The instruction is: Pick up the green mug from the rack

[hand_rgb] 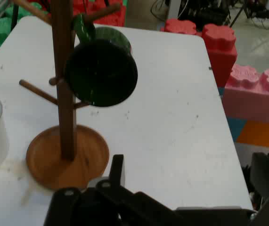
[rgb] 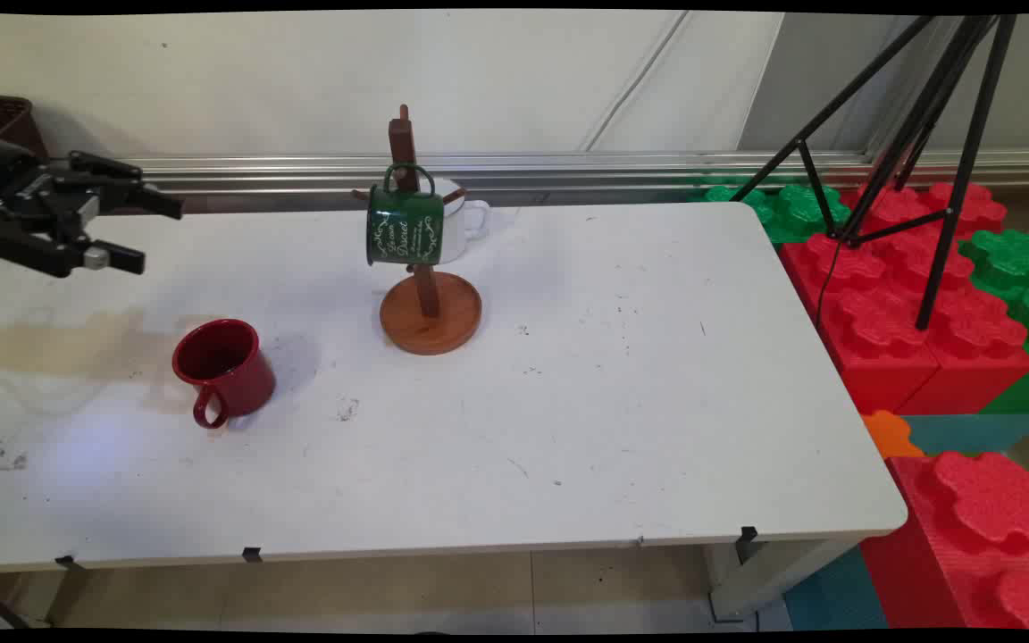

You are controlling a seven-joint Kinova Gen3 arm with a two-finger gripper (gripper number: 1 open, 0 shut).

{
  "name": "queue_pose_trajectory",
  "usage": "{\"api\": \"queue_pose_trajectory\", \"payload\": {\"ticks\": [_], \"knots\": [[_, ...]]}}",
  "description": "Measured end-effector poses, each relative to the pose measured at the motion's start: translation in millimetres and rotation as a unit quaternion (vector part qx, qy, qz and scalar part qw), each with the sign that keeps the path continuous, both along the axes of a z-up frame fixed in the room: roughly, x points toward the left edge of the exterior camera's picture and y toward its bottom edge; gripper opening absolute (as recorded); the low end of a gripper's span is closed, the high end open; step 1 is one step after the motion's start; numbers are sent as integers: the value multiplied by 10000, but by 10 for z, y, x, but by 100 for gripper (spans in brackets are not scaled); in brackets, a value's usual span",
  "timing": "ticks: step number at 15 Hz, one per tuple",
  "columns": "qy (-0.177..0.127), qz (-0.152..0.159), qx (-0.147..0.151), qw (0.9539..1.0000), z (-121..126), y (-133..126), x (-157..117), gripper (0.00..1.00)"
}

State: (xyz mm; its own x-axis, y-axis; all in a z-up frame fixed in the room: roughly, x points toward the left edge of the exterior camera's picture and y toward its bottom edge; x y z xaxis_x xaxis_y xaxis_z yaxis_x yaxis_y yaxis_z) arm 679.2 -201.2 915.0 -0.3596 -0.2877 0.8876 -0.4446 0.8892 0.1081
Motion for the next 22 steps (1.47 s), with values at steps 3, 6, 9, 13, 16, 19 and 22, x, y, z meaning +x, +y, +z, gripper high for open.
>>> {"api": "queue_pose_trajectory", "payload": {"ticks": [3,6,9,13,16,19,22], "knots": [[125,11,-7,9999,10,-88,-147,100],[220,20,-10,9998,-4,-166,-280,100],[312,27,-8,9995,-43,-269,-461,100],[369,16,-8,9993,-112,-391,-670,100],[388,0,-17,9992,-169,-487,-809,100],[410,0,-19,9992,-263,-614,-975,100],[432,0,-9,9991,-341,-690,-1086,100]]}}
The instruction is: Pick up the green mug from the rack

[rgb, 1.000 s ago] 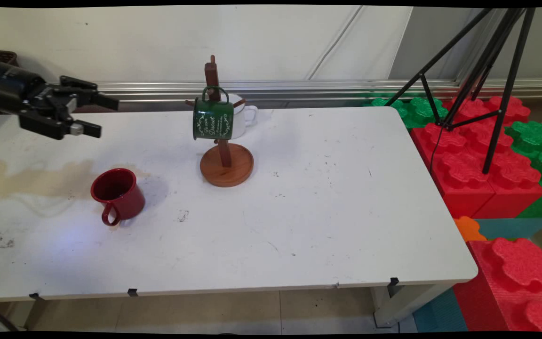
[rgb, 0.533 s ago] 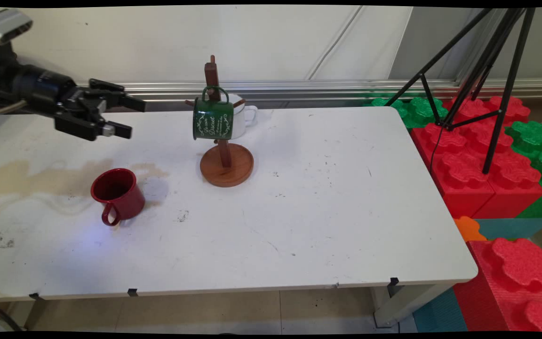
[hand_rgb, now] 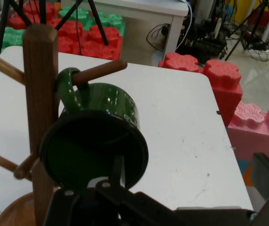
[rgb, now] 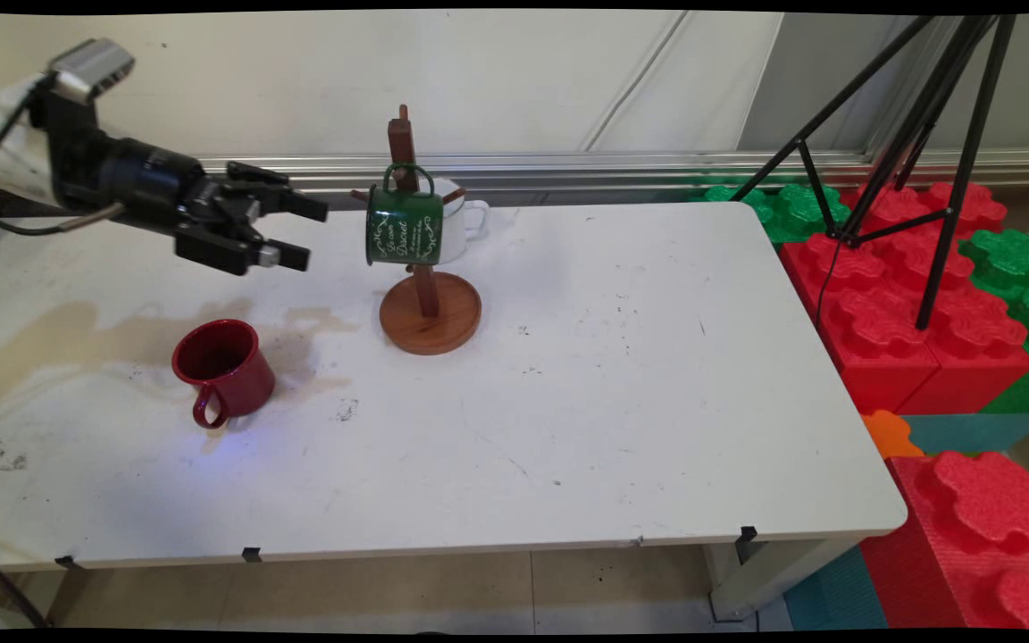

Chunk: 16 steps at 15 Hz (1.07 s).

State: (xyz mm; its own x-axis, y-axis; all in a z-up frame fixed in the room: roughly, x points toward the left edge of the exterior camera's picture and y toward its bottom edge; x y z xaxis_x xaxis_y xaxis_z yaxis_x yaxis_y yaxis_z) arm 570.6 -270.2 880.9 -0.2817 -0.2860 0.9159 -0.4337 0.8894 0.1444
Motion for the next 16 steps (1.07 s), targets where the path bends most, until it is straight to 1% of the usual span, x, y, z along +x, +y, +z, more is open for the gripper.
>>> {"api": "queue_pose_trajectory", "payload": {"ticks": [8,16], "knots": [[95,35,44,9999,-236,-243,-364,100],[163,158,113,9997,-378,-414,-549,100]]}}
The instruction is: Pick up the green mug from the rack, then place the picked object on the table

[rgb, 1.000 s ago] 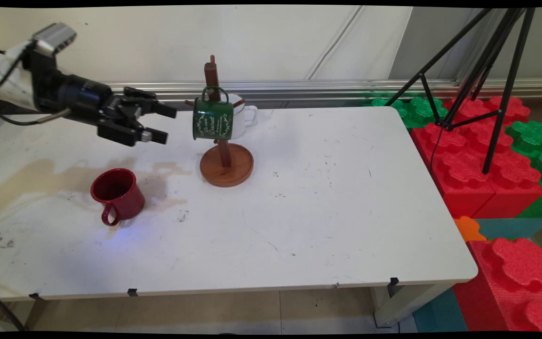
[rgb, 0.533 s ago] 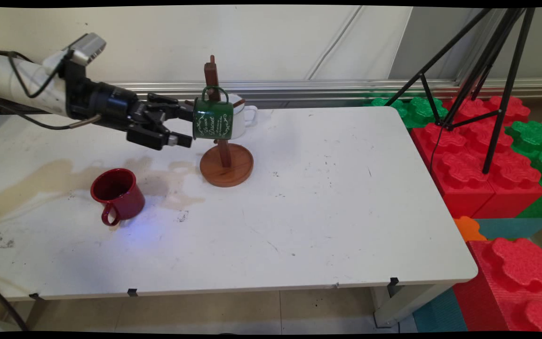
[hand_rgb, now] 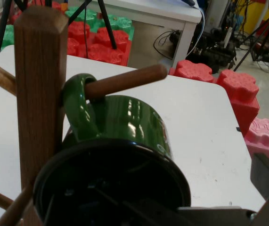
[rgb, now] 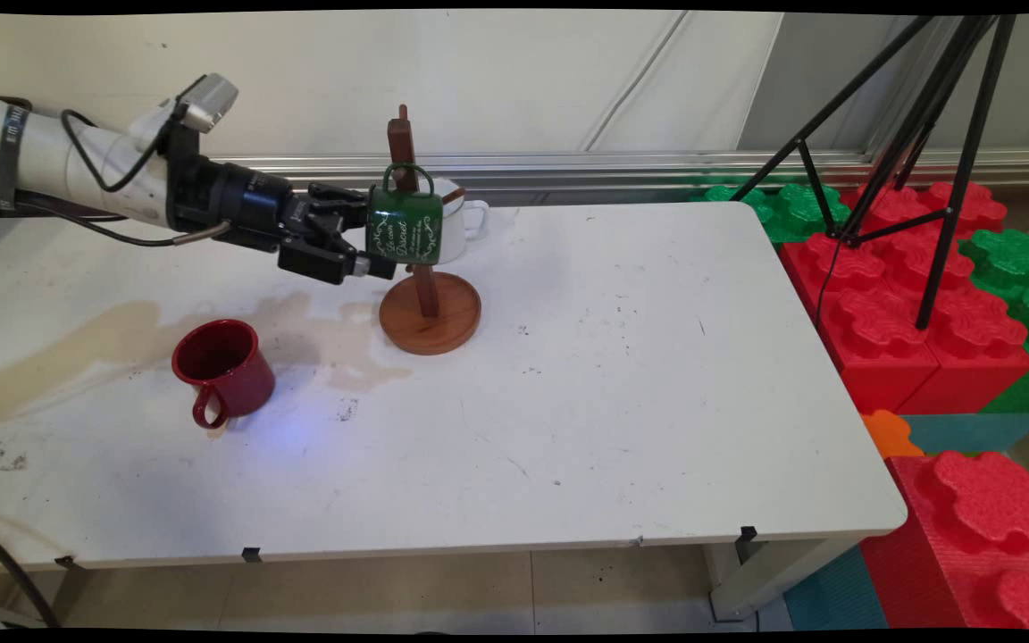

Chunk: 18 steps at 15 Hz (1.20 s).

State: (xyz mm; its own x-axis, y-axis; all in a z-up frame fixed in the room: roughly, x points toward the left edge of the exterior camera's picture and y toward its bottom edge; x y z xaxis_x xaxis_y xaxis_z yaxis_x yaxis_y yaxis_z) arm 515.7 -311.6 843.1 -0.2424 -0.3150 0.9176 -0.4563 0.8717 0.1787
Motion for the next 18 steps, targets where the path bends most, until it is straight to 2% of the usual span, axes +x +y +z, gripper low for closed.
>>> {"api": "queue_pose_trajectory", "payload": {"ticks": [6,7,18], "knots": [[39,45,32,10000,-65,-58,-63,100],[51,43,31,10000,-71,-62,-70,0],[136,-35,27,9999,-84,-77,-94,0]]}}
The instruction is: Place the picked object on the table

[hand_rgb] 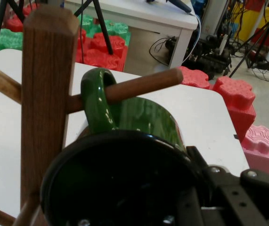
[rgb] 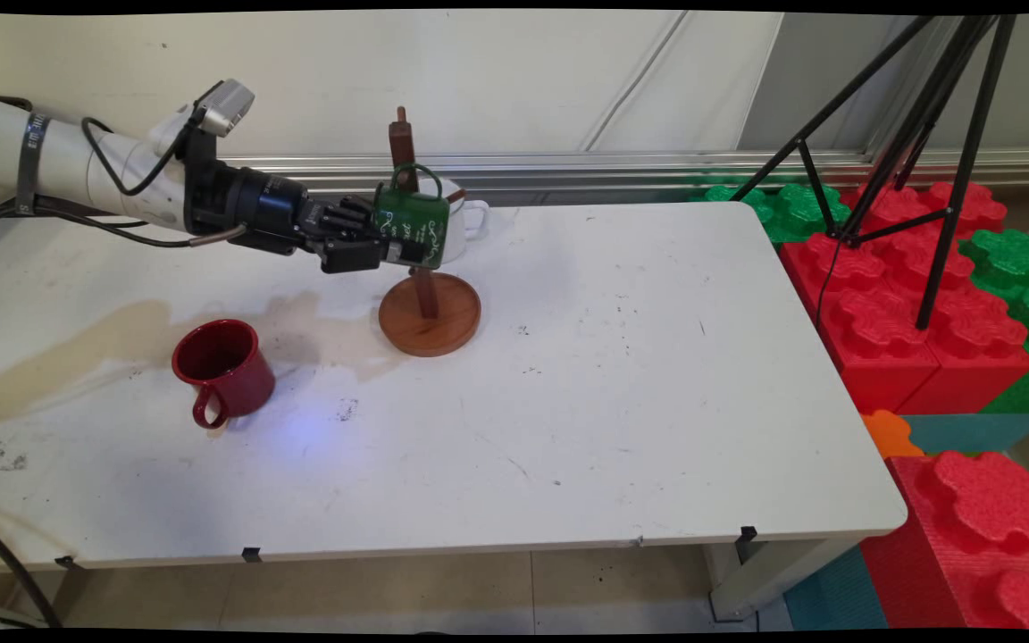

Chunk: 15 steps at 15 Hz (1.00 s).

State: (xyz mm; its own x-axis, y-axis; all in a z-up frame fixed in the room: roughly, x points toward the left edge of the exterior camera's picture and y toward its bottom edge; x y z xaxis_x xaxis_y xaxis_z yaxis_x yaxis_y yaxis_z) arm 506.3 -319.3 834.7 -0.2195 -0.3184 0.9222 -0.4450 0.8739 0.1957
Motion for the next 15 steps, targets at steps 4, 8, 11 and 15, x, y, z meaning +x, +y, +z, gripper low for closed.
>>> {"api": "queue_pose_trajectory", "payload": {"ticks": [4,8,11,15], "knots": [[24,-19,-6,10000,11,-2,4,0],[59,-77,-30,9999,42,6,13,0],[119,-184,-66,9997,95,45,18,0],[184,-313,-103,9993,162,119,32,0]]}}
